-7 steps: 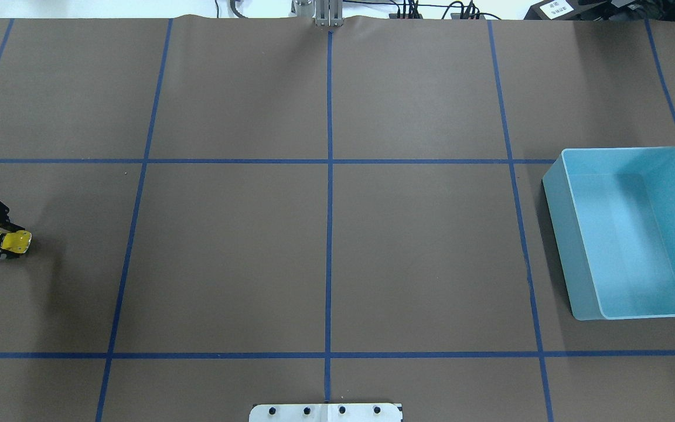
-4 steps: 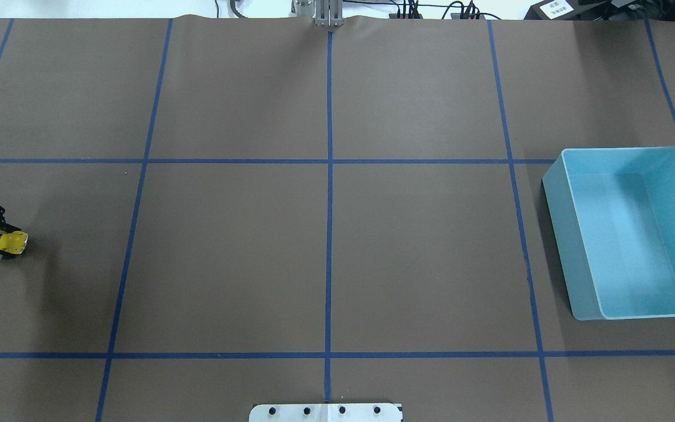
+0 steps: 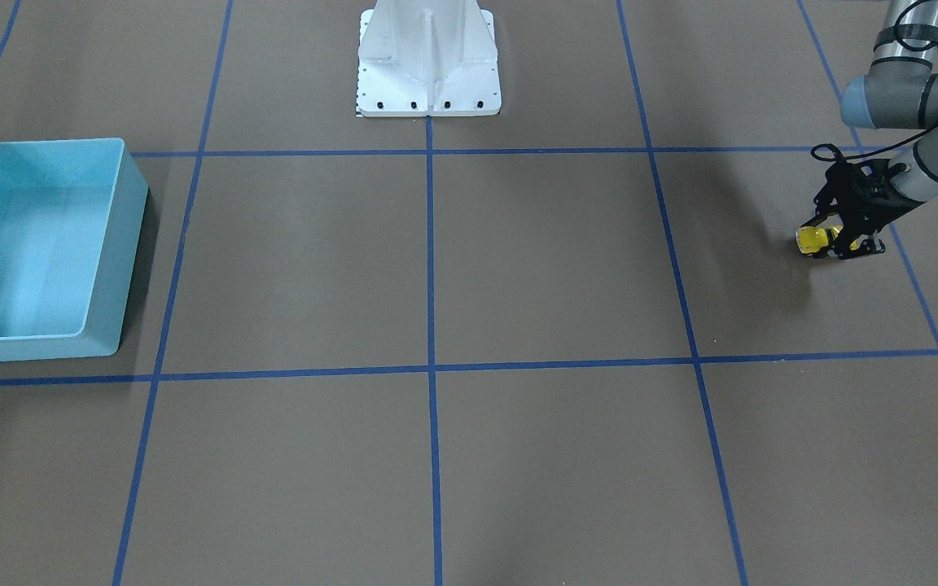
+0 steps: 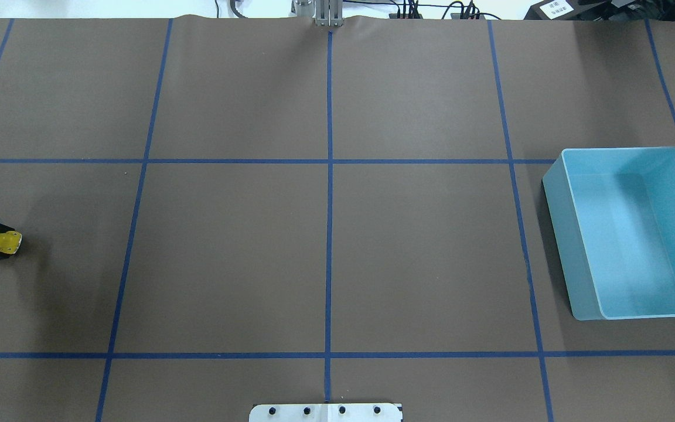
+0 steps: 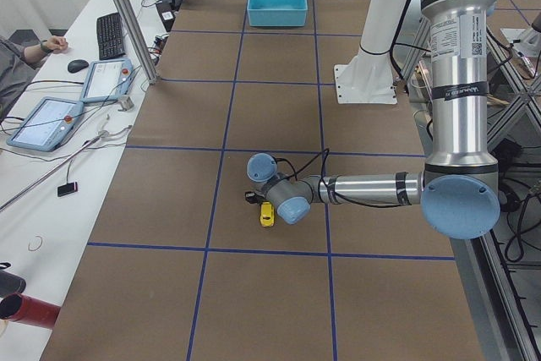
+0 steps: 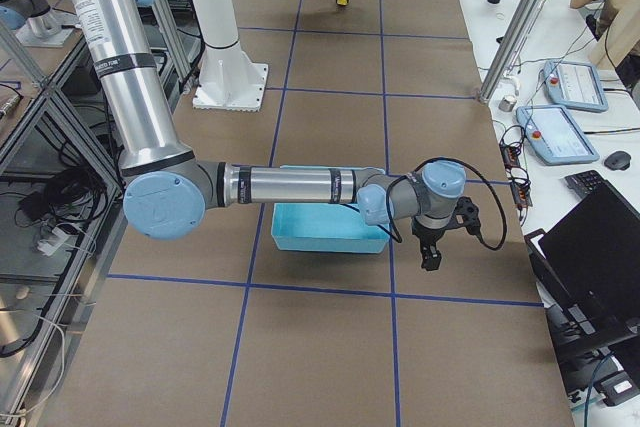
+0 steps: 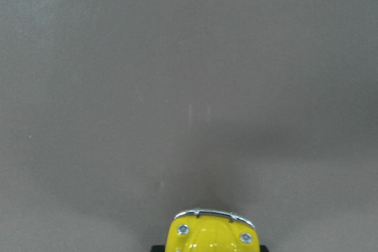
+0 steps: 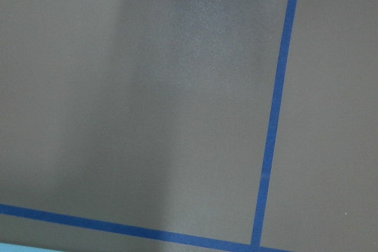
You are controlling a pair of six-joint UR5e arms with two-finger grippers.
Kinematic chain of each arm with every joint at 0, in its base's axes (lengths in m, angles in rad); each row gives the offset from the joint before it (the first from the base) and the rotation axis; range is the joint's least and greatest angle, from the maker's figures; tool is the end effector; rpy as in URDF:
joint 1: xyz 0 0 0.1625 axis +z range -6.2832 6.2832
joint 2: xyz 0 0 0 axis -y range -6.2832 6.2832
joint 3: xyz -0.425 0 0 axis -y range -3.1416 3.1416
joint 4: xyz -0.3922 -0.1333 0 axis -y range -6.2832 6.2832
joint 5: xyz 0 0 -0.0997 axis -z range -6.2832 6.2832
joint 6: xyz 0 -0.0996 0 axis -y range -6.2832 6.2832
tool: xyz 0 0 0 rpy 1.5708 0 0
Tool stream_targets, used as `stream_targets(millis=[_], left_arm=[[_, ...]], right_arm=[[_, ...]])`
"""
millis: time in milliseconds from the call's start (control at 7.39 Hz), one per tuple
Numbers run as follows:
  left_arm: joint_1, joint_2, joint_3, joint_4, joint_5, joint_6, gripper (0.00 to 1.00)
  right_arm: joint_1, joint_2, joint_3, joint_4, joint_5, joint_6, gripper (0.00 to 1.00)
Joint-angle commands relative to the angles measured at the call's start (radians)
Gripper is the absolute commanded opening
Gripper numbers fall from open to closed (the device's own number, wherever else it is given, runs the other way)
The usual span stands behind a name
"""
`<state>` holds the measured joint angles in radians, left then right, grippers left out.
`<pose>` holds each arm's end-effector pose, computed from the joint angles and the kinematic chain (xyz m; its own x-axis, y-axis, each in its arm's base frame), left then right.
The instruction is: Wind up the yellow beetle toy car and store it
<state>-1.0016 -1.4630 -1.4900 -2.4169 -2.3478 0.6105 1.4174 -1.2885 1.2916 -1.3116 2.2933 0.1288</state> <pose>0.1954 -0.4232 0.6538 0.0583 0.9928 -0.1044 -0.5614 0.1191 0.8189 -0.0290 -0.6292 0.6158 0.7282 -0.1591 0.6667 0.0545 0.9830 0.1751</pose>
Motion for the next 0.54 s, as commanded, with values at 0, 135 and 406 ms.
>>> stream_targets(millis=[0,135,406], left_arm=[[-0.014,0.010,0.008,-0.001,-0.005,0.009,0.00],[-0.015,0.010,0.011,-0.001,-0.007,0.023,0.00],[-0.023,0.019,0.019,-0.002,-0.015,0.028,0.00]], right_arm=[[0.000,0.002,0.000,0.000,0.000,0.000,1.00],[0.000,0.003,0.000,0.000,0.000,0.002,1.00],[0.000,0.003,-0.002,-0.002,0.000,0.002,1.00]])
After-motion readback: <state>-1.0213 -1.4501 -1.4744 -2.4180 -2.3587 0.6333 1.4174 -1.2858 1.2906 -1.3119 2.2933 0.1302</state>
